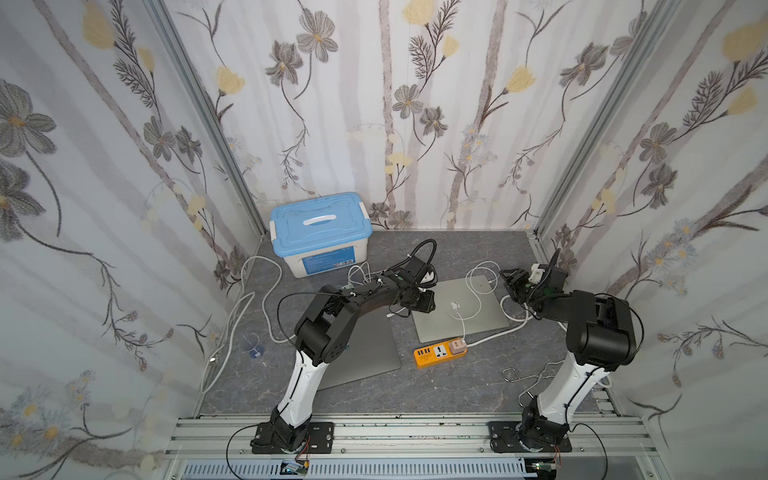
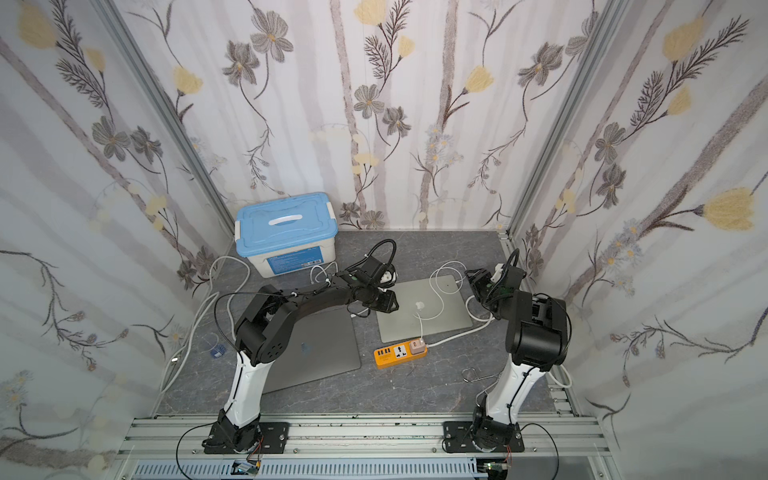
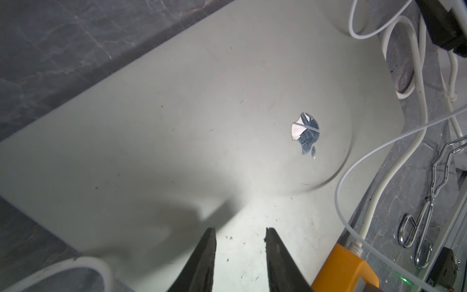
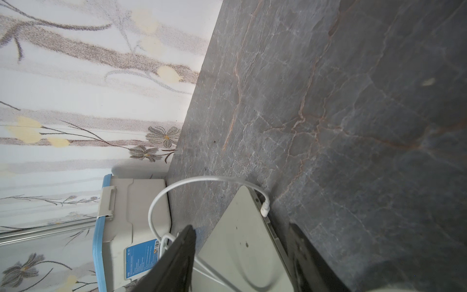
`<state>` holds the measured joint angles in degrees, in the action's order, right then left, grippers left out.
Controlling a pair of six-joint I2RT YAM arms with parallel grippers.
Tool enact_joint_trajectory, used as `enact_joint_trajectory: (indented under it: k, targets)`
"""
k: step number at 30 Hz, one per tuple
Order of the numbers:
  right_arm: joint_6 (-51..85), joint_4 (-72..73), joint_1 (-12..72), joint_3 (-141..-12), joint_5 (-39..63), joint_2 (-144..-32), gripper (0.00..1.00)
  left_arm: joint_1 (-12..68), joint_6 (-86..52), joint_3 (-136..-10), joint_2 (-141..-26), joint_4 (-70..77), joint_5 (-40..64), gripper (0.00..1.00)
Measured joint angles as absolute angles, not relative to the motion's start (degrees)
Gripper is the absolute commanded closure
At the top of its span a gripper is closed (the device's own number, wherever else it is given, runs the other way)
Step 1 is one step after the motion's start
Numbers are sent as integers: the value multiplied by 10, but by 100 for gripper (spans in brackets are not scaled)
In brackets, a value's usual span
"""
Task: Unplug the laptop charger
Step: Remove the charging cable from the laptop.
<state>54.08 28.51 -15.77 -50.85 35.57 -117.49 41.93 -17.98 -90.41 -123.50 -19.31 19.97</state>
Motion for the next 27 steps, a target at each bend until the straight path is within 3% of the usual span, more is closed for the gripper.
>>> enact_joint_trajectory:
  k: [27]
  targets:
    - [552,287,-130,-537,305,-1220,43,419,-185,-888,-1242,-175,221,72]
